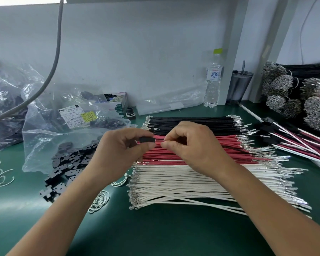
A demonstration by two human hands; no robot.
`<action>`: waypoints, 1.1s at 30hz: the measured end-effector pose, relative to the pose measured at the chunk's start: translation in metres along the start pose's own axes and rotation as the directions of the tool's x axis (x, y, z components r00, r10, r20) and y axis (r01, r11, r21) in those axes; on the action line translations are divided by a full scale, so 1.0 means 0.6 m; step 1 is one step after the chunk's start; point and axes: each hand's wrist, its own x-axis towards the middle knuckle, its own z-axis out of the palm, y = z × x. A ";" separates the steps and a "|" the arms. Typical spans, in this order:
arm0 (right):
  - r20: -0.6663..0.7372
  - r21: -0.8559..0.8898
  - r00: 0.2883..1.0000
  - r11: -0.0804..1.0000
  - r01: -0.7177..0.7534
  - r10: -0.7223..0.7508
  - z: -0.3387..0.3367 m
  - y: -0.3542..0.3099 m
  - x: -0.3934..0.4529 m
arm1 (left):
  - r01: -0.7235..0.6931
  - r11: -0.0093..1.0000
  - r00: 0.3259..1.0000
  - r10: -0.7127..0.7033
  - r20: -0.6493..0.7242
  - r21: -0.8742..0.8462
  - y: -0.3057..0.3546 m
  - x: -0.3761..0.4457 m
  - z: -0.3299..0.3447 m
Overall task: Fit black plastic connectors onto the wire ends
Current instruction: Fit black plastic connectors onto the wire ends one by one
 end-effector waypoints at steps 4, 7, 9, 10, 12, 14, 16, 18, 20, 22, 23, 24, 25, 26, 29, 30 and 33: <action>-0.014 0.011 0.999 0.999 0.034 -0.033 0.007 -0.001 0.000 | 0.055 0.997 0.998 -0.054 0.029 -0.045 -0.001 0.001 0.001; -0.007 0.030 0.998 0.998 0.055 -0.054 0.014 -0.004 -0.004 | 0.085 0.988 0.995 -0.077 0.071 -0.131 0.000 -0.003 0.001; -0.011 0.044 0.997 0.996 0.073 -0.073 0.015 -0.006 -0.007 | 0.081 0.982 0.994 -0.068 0.081 -0.172 0.003 -0.004 0.002; -0.009 0.050 0.997 0.996 0.071 -0.071 0.013 -0.007 -0.006 | 0.082 0.980 0.994 -0.068 0.082 -0.183 0.003 -0.004 0.002; 0.010 0.000 0.998 0.998 0.055 -0.055 0.004 -0.008 -0.004 | 0.091 0.978 0.994 -0.077 0.081 -0.187 0.001 -0.003 0.003; -0.026 -0.183 0.995 0.979 0.089 -0.095 -0.010 -0.011 -0.003 | 0.103 0.978 0.993 -0.089 0.081 -0.183 -0.004 0.001 0.004; -0.078 -0.350 0.970 0.918 0.189 -0.230 -0.024 -0.027 -0.009 | 0.102 0.976 0.994 -0.091 0.066 -0.190 -0.008 0.002 0.002; -0.005 -0.360 0.958 0.894 0.267 -0.287 -0.025 -0.049 -0.026 | 0.103 0.975 0.994 -0.096 0.046 -0.198 -0.012 0.002 0.001; 0.189 -0.315 0.950 0.901 0.297 -0.247 -0.009 -0.062 -0.051 | 0.112 0.971 0.994 -0.108 0.031 -0.210 -0.015 0.001 0.001; 0.313 -0.313 0.932 0.908 0.280 -0.180 0.012 -0.064 -0.071 | 0.123 0.968 0.992 -0.120 0.028 -0.220 -0.014 0.001 0.005; 0.317 -0.300 0.935 0.918 0.260 -0.161 0.018 -0.062 -0.076 | 0.124 0.967 0.992 -0.120 0.030 -0.221 -0.014 0.001 0.006; 0.305 -0.279 0.941 0.930 0.238 -0.150 0.021 -0.061 -0.077 | 0.123 0.968 0.992 -0.119 0.032 -0.220 -0.013 0.001 0.007; 0.292 -0.261 0.946 0.940 0.220 -0.141 0.022 -0.060 -0.077 | 0.122 0.968 0.993 -0.118 0.033 -0.220 -0.013 0.001 0.008; 0.282 -0.249 0.951 0.947 0.203 -0.129 0.022 -0.060 -0.075 | 0.123 0.967 0.992 -0.119 0.032 -0.223 -0.012 0.000 0.008; 0.264 -0.145 0.964 0.986 0.080 -0.040 0.015 -0.055 -0.068 | 0.147 0.960 0.989 -0.144 0.032 -0.240 -0.012 0.000 0.005; 0.263 -0.076 0.965 0.997 0.010 0.010 0.011 -0.051 -0.064 | 0.163 0.955 0.987 -0.159 0.038 -0.249 -0.013 0.001 0.004; 0.288 0.129 0.948 0.976 -0.175 0.132 -0.012 -0.045 -0.047 | 0.198 0.941 0.980 -0.188 0.060 -0.274 -0.014 0.002 0.000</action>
